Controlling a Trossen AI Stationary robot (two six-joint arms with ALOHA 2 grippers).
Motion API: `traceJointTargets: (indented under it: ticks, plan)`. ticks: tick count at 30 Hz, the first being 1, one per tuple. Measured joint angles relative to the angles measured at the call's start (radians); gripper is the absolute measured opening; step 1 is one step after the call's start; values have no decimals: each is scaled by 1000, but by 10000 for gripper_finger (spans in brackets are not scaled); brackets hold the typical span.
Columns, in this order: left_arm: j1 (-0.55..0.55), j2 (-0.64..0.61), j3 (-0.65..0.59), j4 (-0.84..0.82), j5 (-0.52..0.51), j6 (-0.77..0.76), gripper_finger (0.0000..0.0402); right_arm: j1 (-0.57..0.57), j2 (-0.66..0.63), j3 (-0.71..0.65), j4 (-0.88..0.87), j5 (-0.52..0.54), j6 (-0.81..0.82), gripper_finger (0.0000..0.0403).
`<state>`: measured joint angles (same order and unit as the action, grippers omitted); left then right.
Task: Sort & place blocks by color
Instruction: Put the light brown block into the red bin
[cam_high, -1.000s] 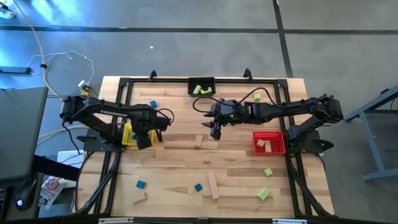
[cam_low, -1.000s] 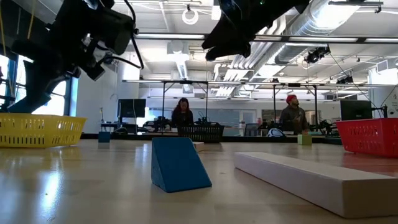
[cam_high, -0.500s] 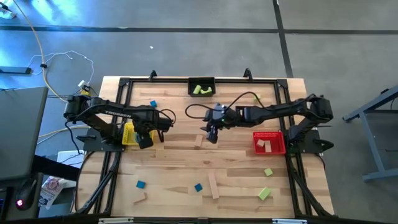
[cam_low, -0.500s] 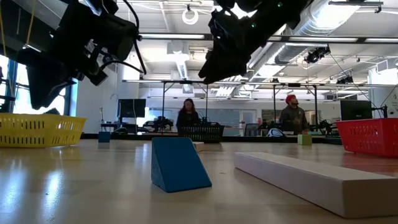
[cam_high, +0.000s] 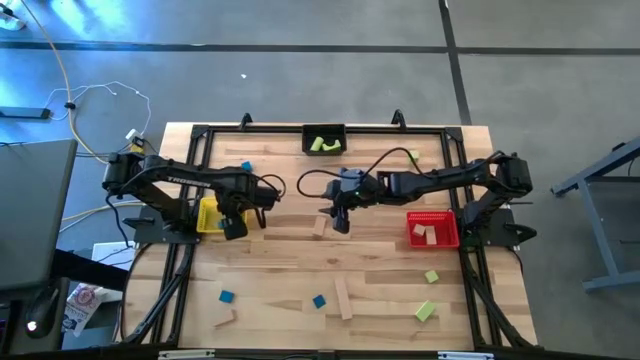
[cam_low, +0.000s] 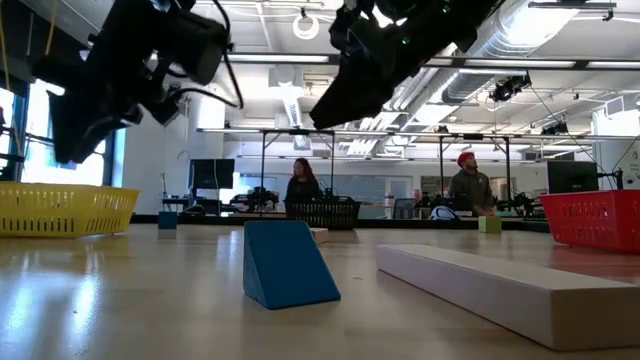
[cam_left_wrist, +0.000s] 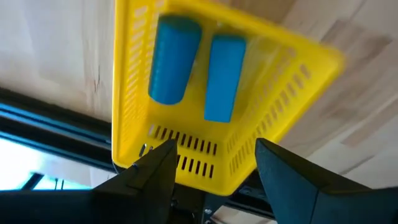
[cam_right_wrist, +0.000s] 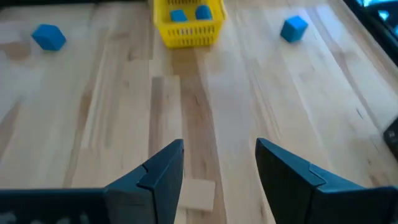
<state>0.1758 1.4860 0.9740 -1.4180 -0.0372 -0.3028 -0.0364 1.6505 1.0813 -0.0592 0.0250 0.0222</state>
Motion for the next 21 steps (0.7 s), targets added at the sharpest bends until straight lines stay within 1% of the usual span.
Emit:
traceJointTargets:
  ticks: [5,10,12,16,21]
  plan:
    - [0,-8,87,10,-4,38,202,-3,0,7,33,-11,-45,186]
    - [0,-17,162,27,-11,125,204,-5,0,39,33,-29,-147,186]
    - [1,-28,185,45,-12,148,204,-9,0,55,35,-56,-189,186]
    - [7,-53,213,91,-12,160,203,-25,0,77,27,-109,-230,186]
    - [14,-68,214,202,1,152,203,-40,0,85,6,-107,-237,186]
